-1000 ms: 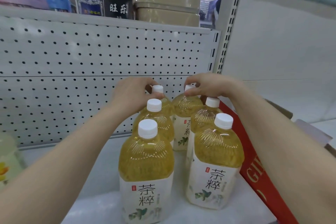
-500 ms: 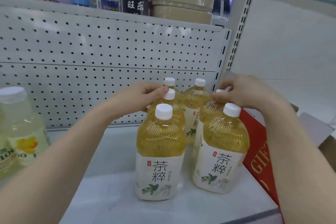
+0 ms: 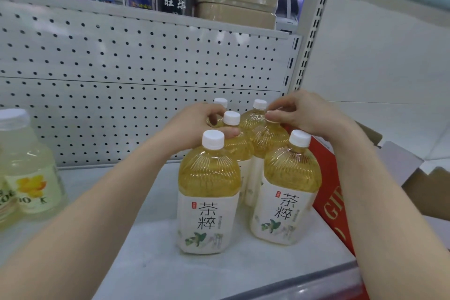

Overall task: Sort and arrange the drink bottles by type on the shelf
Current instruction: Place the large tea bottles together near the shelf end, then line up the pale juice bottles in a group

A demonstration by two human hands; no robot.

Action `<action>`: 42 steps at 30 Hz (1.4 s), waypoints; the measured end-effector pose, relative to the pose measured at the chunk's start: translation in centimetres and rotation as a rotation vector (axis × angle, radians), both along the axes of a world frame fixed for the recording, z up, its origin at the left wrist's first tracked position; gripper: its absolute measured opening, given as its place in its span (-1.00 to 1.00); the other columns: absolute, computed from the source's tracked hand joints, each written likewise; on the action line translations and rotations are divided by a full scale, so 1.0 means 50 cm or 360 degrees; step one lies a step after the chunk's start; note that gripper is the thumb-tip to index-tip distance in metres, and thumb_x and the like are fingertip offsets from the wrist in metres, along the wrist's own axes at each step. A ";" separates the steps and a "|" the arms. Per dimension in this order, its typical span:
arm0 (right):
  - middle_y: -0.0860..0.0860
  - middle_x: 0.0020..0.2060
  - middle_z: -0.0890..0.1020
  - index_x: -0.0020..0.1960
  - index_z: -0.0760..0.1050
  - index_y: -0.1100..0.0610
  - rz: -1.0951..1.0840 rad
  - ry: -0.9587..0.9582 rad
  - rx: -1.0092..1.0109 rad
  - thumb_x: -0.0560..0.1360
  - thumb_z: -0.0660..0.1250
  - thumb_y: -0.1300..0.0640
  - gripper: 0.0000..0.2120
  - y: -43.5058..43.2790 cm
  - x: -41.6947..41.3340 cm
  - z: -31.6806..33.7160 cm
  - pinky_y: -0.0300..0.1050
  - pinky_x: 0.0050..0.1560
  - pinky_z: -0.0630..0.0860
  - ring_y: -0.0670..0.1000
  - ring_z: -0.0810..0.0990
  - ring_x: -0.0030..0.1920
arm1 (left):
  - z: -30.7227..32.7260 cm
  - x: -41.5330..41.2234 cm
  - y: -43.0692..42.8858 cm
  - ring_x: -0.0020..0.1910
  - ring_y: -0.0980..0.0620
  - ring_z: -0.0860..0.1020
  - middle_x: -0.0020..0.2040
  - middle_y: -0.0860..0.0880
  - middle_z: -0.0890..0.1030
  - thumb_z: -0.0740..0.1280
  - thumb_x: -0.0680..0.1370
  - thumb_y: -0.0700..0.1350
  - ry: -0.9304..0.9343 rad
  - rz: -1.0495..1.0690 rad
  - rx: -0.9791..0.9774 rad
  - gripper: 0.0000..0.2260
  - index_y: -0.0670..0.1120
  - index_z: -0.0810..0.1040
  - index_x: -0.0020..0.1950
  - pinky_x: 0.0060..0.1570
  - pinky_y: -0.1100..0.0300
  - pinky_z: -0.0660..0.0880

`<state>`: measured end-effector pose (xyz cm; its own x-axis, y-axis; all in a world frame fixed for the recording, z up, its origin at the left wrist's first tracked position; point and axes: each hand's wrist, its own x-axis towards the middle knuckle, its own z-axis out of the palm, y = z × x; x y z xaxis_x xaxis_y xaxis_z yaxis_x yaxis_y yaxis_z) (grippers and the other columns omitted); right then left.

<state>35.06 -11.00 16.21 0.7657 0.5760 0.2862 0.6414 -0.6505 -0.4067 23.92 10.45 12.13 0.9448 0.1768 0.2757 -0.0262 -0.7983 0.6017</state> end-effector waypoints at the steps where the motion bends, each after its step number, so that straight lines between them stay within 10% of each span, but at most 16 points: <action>1: -0.06 -0.06 0.73 0.11 0.69 -0.04 -0.0026 0.0035 0.0082 0.56 0.44 -0.05 -0.82 -0.001 -0.006 -0.003 -0.26 -0.07 0.52 -0.15 0.65 -0.08 | 0.002 -0.002 -0.001 -0.05 0.00 0.56 0.00 0.02 0.57 0.45 0.42 0.25 0.0055 -0.0013 -0.0020 -0.60 0.09 0.56 0.15 0.09 -0.06 0.52; 4: -0.06 -0.08 0.73 0.10 0.65 -0.06 -0.0160 0.0068 0.0558 0.59 0.37 -0.10 -0.82 -0.025 -0.050 -0.017 0.00 0.10 0.61 -0.08 0.70 -0.08 | -0.009 -0.026 0.000 0.00 0.04 0.59 0.05 0.07 0.60 0.41 0.48 0.22 -0.0055 0.0050 -0.0297 -0.63 0.06 0.54 0.18 0.03 0.05 0.56; 8: -0.23 -0.11 0.66 0.07 0.56 -0.16 -0.0287 -0.0090 0.0692 0.54 0.35 -0.25 -0.79 -0.072 -0.162 -0.089 -0.27 -0.15 0.44 -0.30 0.58 -0.13 | -0.059 -0.126 0.011 0.11 0.05 0.62 0.09 0.07 0.64 0.31 0.51 0.26 -0.0245 -0.0022 -0.0859 -0.60 0.03 0.56 0.20 0.00 0.21 0.57; 13: -0.23 -0.08 0.61 0.25 0.52 -0.15 -0.0278 -0.0314 0.0642 0.60 0.35 -0.08 -0.77 -0.087 -0.188 -0.147 0.00 0.09 0.55 -0.12 0.59 -0.01 | -0.119 -0.200 0.003 0.12 0.29 0.60 0.13 0.32 0.62 0.60 0.24 0.15 0.0104 -0.0294 -0.0570 -0.29 0.31 0.37 0.31 0.12 0.16 0.56; 17: -0.32 -0.10 0.59 0.18 0.49 -0.24 -0.0131 -0.0202 0.0591 0.63 0.30 0.05 -0.79 -0.100 -0.169 -0.135 -0.36 -0.05 0.44 -0.34 0.54 -0.05 | -0.134 -0.203 -0.034 0.07 0.36 0.58 0.11 0.30 0.61 0.62 0.27 0.08 -0.0127 -0.0091 -0.0449 -0.28 0.26 0.36 0.34 0.10 0.13 0.59; 25: -0.11 0.05 0.59 0.36 0.39 -0.07 -0.0158 -0.0290 0.0879 0.68 0.21 -0.02 -0.75 -0.057 -0.172 -0.191 0.01 0.01 0.54 -0.06 0.59 -0.01 | -0.179 -0.160 -0.152 0.36 0.03 0.30 0.34 0.04 0.25 0.43 0.35 0.32 -0.0400 0.0169 0.0021 -0.15 0.14 0.14 0.53 0.38 0.12 0.31; 42: -0.01 0.06 0.61 0.32 0.43 0.01 -0.0340 -0.0565 0.1043 0.71 0.12 0.00 -0.76 -0.007 -0.146 -0.223 -0.08 -0.04 0.32 0.06 0.56 0.02 | -0.199 -0.162 -0.144 0.31 0.02 0.43 0.42 0.06 0.24 0.44 0.43 0.27 -0.0332 0.0219 -0.0158 -0.12 0.20 -0.02 0.59 0.32 0.04 0.42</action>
